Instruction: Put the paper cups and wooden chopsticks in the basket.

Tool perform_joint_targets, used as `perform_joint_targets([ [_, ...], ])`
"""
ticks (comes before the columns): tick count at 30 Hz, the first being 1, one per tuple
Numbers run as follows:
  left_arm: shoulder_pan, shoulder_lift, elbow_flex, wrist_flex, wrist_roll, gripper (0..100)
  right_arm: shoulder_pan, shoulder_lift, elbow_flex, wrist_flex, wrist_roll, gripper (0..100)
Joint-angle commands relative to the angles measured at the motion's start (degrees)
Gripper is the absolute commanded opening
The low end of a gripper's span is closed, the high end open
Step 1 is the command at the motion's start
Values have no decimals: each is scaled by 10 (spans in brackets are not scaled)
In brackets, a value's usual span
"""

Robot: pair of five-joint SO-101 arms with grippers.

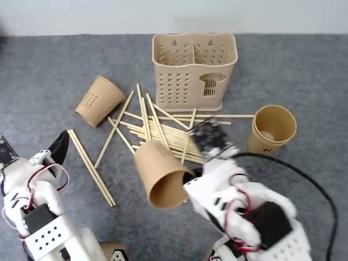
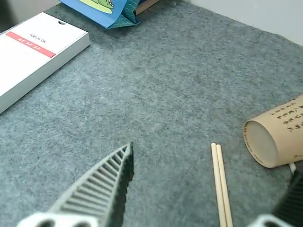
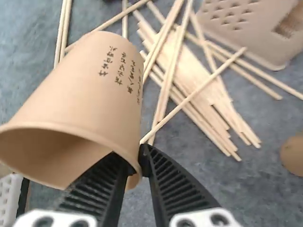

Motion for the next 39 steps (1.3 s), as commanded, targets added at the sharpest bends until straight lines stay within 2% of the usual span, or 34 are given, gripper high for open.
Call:
perform_joint_targets([
  [1,-4,-10,3,3,10,471,51,8,-107,45,6,8],
  [9,-4,-10,29,3,10,471,175,29,-269,117,5,8],
  [14,-4,-10,30,3,33,471,282,122,-348,135,4,8],
  [18,-3,-10,31,4,44,471,329,216,-395,135,2,8],
  [28,0,-10,30,82,79,471,467,358,-455,136,1,8],
  [39,-3,-10,36,88,79,471,553,445,-452,136,1,8],
])
